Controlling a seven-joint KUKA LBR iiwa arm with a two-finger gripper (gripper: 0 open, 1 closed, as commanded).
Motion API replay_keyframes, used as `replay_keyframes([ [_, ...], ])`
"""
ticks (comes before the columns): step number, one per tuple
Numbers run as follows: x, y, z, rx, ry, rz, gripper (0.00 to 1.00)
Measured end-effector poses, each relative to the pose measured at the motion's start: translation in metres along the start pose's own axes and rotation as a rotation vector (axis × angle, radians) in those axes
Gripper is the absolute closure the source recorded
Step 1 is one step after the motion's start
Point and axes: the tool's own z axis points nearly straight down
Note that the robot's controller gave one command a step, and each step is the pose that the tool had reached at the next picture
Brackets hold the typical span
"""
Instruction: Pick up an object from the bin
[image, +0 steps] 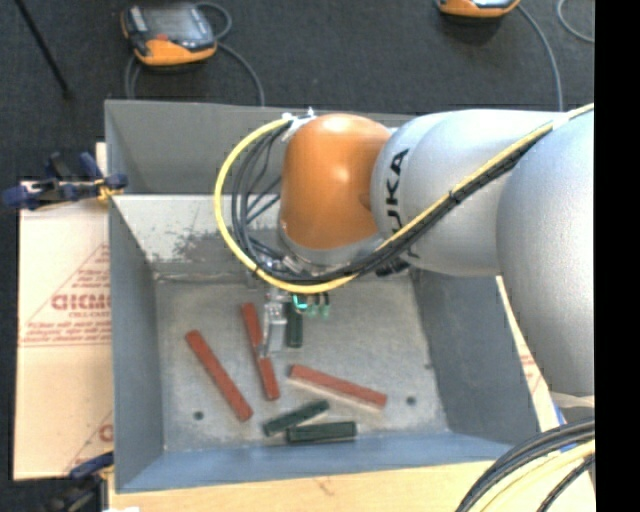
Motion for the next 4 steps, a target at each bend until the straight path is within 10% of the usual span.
replay_keyframes([
  [4, 0.006, -0.026, 0.084, -0.002, -0.008, 0.111, 0.00],
])
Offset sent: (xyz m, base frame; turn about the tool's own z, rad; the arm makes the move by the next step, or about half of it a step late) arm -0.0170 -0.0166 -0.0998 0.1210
